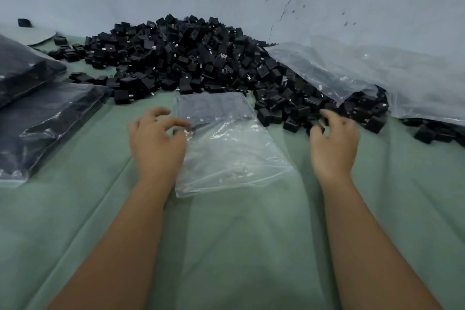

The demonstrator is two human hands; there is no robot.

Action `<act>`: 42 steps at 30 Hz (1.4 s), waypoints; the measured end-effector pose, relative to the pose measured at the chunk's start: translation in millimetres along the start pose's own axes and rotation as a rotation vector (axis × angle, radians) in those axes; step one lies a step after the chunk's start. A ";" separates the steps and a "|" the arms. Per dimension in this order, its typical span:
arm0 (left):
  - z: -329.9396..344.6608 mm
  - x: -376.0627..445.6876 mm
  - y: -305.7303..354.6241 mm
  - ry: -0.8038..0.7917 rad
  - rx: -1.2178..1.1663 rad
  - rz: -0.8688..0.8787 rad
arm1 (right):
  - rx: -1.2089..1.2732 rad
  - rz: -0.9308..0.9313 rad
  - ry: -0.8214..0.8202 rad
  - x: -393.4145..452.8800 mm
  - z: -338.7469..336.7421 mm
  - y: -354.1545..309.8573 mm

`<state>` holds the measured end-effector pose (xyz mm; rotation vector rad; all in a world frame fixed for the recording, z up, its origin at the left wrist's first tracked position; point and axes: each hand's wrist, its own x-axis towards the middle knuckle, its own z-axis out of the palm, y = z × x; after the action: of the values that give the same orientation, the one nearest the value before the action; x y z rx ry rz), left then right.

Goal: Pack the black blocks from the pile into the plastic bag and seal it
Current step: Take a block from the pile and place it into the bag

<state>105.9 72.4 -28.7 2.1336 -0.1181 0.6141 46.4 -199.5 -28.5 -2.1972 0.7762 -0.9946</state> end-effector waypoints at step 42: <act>-11.0 -6.2 13.9 -0.441 -0.714 -0.053 | -0.140 -0.955 -0.213 -97.2 14.8 -95.8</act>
<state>92.1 71.9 -16.0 1.5285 -0.4503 0.0316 29.6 -64.3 -11.2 -2.7774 -0.3837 -1.0931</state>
